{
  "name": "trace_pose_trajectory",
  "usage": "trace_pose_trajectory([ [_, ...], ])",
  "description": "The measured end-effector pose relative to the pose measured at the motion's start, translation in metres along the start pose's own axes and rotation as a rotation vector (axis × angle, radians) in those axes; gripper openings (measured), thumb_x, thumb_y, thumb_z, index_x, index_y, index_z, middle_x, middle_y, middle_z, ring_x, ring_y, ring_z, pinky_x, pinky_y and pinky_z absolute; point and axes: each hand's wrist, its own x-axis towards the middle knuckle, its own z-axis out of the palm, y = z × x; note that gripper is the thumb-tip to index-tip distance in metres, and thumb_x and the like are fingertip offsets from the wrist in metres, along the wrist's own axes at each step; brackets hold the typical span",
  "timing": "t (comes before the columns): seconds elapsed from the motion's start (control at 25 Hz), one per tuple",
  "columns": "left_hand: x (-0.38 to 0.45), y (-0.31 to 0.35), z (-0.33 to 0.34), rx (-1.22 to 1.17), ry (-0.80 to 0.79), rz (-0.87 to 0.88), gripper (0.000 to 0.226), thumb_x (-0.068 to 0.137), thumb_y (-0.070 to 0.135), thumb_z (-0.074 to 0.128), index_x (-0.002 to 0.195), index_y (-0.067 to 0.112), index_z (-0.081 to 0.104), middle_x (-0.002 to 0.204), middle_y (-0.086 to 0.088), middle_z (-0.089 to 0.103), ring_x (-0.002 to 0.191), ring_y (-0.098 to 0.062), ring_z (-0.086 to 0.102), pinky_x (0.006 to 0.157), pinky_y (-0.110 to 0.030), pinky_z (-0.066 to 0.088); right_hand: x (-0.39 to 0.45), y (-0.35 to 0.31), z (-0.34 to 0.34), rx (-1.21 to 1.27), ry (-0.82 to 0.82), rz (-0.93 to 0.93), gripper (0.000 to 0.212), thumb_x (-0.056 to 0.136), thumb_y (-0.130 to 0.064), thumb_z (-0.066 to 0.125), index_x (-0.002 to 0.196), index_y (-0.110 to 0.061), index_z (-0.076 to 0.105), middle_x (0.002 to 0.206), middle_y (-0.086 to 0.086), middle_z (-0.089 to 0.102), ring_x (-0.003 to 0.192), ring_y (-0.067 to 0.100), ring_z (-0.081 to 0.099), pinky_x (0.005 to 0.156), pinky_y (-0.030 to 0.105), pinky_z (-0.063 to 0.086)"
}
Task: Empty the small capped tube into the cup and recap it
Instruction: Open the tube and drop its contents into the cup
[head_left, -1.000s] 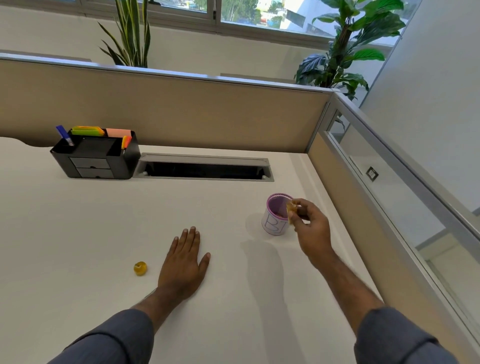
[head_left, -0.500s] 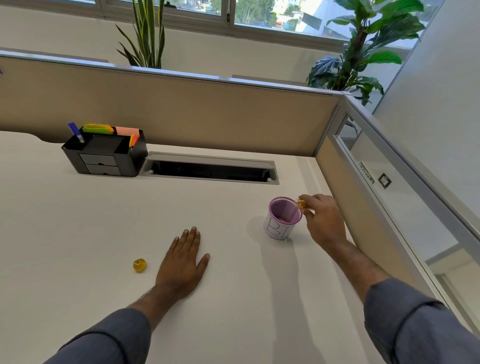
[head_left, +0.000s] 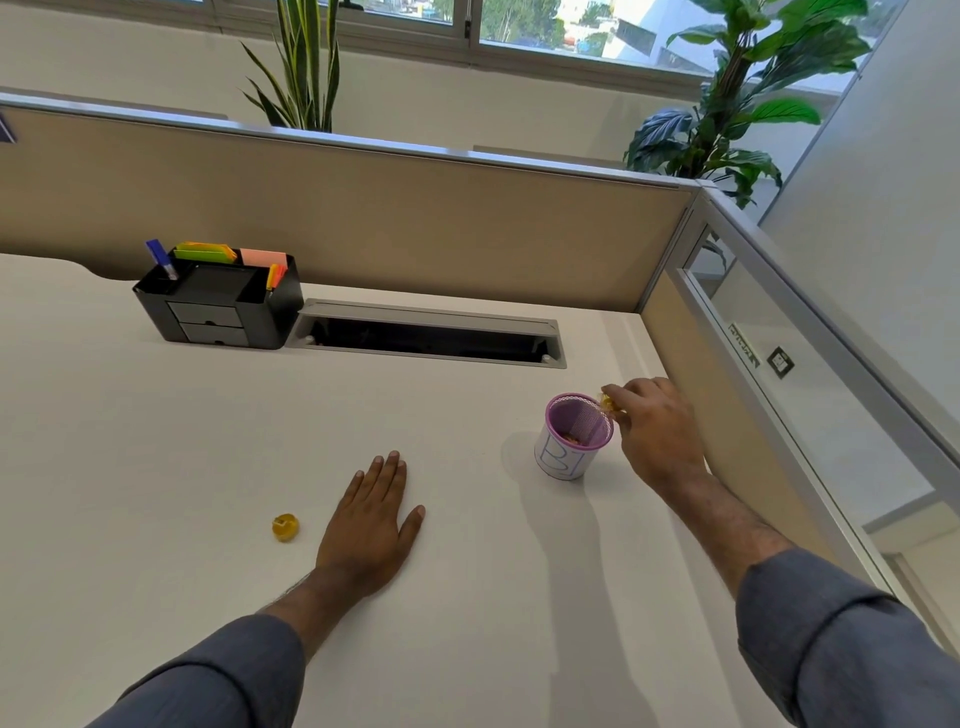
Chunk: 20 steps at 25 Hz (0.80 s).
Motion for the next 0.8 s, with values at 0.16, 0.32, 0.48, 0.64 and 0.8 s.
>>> trace_pose_trajectory([
  [0.16, -0.0002, 0.0003, -0.0013, -0.01, -0.002, 0.004, 0.069, 0.095, 0.055, 0.01, 0.152, 0.019, -0.006, 0.162, 0.005, -0.008, 0.148, -0.009, -0.011, 0.114, -0.022, -0.016, 0.0018, -0.0009, 0.0002, -0.021, -0.025, -0.009, 0.027, 0.081, -0.008, 0.071, 0.107, -0.016, 0.072, 0.088, 0.009, 0.07, 0.087, 0.032, 0.058, 0.069, 0.041, 0.048],
  [0.32, 0.0002, 0.0004, -0.0025, -0.029, -0.001, 0.006, 0.071, 0.091, 0.054, 0.003, 0.152, 0.018, -0.002, 0.162, 0.004, -0.004, 0.148, -0.009, -0.009, 0.112, -0.018, -0.02, 0.0003, 0.0005, -0.0005, -0.028, -0.047, -0.013, 0.026, 0.082, -0.008, 0.071, 0.106, -0.017, 0.072, 0.088, 0.009, 0.069, 0.088, 0.032, 0.057, 0.069, 0.042, 0.049],
  [0.48, 0.0004, -0.0001, -0.0019, -0.027, -0.006, 0.011, 0.076, 0.088, 0.059, -0.008, 0.152, 0.018, -0.003, 0.162, 0.005, -0.006, 0.148, -0.01, -0.009, 0.111, -0.017, -0.021, -0.0003, 0.0002, -0.0035, -0.026, -0.035, -0.01, 0.024, 0.082, -0.008, 0.071, 0.105, -0.016, 0.073, 0.087, 0.009, 0.069, 0.086, 0.032, 0.056, 0.068, 0.041, 0.049],
  [0.64, 0.0005, -0.0004, -0.0014, -0.029, -0.009, 0.009, 0.079, 0.085, 0.06, -0.012, 0.152, 0.019, -0.004, 0.162, 0.005, -0.007, 0.148, -0.009, -0.01, 0.111, -0.017, -0.022, -0.0013, -0.0015, -0.0066, -0.073, -0.042, -0.058, 0.024, 0.085, -0.009, 0.068, 0.107, -0.016, 0.071, 0.089, 0.009, 0.068, 0.088, 0.03, 0.056, 0.068, 0.041, 0.049],
  [0.8, 0.001, -0.0002, -0.001, -0.035, -0.011, 0.009, 0.079, 0.085, 0.06, -0.012, 0.152, 0.019, -0.004, 0.162, 0.005, -0.007, 0.148, -0.009, -0.01, 0.111, -0.017, -0.022, -0.0024, -0.0026, -0.0086, -0.068, -0.033, -0.04, 0.025, 0.083, -0.009, 0.07, 0.107, -0.015, 0.071, 0.089, 0.01, 0.068, 0.089, 0.031, 0.056, 0.068, 0.04, 0.048],
])
